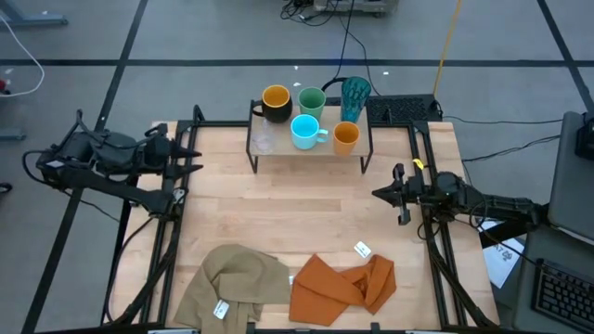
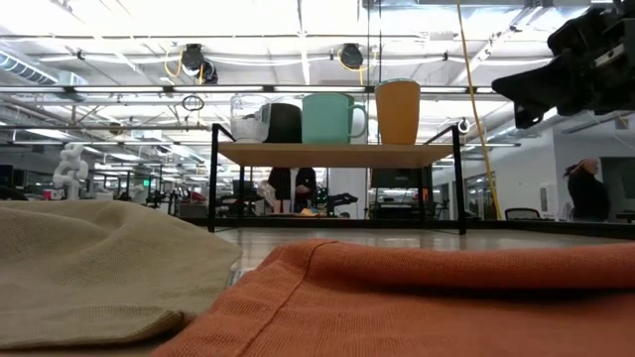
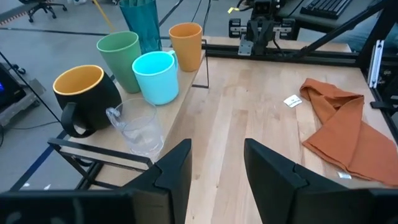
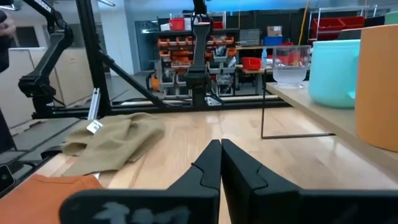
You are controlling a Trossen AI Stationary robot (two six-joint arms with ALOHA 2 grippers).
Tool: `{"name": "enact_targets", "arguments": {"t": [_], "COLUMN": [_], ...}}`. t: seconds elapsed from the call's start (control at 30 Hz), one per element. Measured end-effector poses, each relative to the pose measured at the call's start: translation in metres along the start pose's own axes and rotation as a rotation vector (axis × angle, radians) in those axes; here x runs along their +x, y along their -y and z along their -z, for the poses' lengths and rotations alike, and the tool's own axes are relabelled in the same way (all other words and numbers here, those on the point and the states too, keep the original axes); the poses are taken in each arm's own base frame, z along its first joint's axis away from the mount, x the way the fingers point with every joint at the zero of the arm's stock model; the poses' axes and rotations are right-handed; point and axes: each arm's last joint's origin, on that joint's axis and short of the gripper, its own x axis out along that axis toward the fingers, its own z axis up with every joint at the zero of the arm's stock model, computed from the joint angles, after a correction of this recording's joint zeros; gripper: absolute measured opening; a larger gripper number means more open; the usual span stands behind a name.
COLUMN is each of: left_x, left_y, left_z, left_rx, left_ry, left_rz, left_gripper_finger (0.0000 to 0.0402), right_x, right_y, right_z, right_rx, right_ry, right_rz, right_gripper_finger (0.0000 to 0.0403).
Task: Stack small to large cups/mugs on shelf
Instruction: Return to Home Position
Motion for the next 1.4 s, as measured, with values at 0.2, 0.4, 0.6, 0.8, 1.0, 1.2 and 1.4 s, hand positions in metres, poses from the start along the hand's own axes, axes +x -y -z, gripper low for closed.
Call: {"name": "enact_targets", "arguments": {"t": [0.2,0.4,0.6,0.8,1.0,1.2,1.4], "left_x": [0.012,0.03,0.082,0.106,0.097,0.072,0.071], "left_y": [0.004,0.012,0.034,0.044,0.036,0.019,0.018], "left_z": [0.003,0.02,0.076,0.13,0.154,0.165,0.17], "left_rx": [-0.037,-0.074,-0.012,-0.036,0.014,0.013,0.015], "left_ry": [0.009,-0.025,0.087,0.214,0.402,0.532,0.474], "left_rz": [0.003,0.059,0.103,0.187,0.186,0.188,0.209], "left_gripper_finger": [0.0145,0.0145,0.0145,0.0145,0.0145,0.0145,0.0145], "right_x": [0.0,0.0,0.0,0.0,0.0,0.0,0.0], "right_y": [0.0,0.0,0.0,0.0,0.0,0.0,0.0], "right_z": [0.0,0.0,0.0,0.0,-0.001,-0.002,-0.003], "right_rx": [-0.018,-0.019,-0.019,-0.019,-0.016,0.047,0.023], "right_ry": [-0.001,-0.005,-0.004,-0.004,0.012,0.022,0.028], "right_rz": [0.001,0.001,0.001,0.001,0.0,-0.004,-0.002], "right_gripper_finger": [0.0,0.0,0.0,0.0,0.0,0.0,0.0]}}
